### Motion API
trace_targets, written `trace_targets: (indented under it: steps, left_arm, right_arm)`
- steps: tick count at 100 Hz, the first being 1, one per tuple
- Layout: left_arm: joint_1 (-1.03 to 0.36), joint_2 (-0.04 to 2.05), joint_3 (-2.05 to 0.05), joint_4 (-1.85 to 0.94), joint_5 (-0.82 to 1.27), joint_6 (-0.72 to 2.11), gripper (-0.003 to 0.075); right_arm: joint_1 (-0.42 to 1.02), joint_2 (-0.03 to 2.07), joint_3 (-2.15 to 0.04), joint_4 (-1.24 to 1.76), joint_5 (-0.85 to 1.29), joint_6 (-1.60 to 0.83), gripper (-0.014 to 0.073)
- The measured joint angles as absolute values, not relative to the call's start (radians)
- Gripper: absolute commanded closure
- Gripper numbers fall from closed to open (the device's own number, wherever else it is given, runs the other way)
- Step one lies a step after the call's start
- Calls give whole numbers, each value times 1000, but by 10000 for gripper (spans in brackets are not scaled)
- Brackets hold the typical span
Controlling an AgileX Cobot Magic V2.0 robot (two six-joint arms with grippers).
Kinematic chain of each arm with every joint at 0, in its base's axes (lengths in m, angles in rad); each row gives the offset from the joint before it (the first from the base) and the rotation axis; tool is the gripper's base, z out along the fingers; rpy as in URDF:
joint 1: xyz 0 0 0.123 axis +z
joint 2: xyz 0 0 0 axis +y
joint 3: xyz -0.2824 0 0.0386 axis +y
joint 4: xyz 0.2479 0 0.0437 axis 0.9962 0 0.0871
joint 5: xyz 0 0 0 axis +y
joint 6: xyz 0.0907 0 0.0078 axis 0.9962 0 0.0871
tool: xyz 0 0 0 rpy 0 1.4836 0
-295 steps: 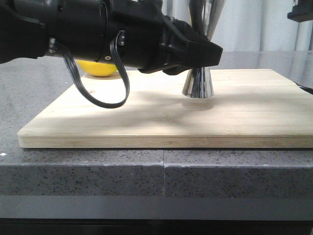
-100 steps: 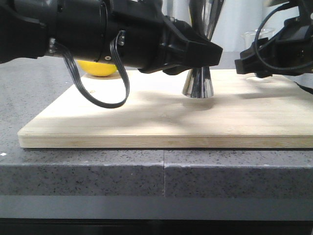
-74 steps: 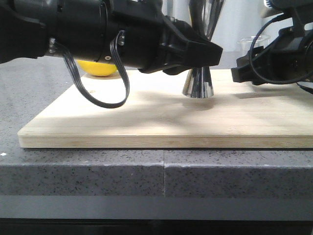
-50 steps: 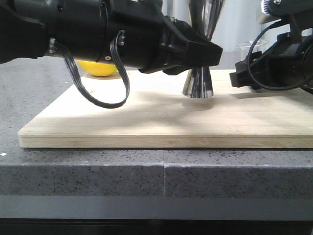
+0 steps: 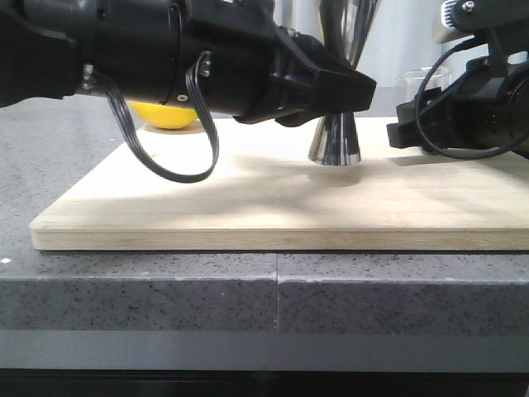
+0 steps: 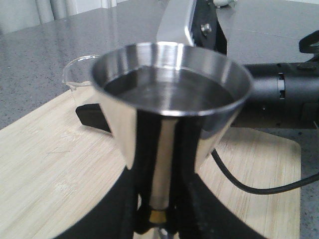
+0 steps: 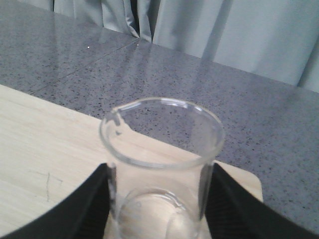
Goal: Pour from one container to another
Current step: 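Lower the beaker onto the board with the right gripper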
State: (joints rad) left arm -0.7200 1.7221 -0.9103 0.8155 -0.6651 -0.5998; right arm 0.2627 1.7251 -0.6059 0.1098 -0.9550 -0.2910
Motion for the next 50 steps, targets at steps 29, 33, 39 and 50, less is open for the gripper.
trace_targets:
  steps: [29, 33, 39, 50]
  left_arm:
    - [-720, 1722, -910, 816, -665, -600, 741]
    - [-720, 1722, -910, 816, -665, -600, 741]
    - [-720, 1722, -910, 816, -665, -600, 741]
    - [-720, 1722, -910, 816, -665, -600, 741]
  right_arm:
    - [263, 1725, -606, 110, -955, -291, 285]
    - [263, 1725, -606, 110, -955, -291, 267]
    - [263, 1726, -606, 110, -955, -291, 233]
    - [263, 1726, -606, 109, -956, -290, 192]
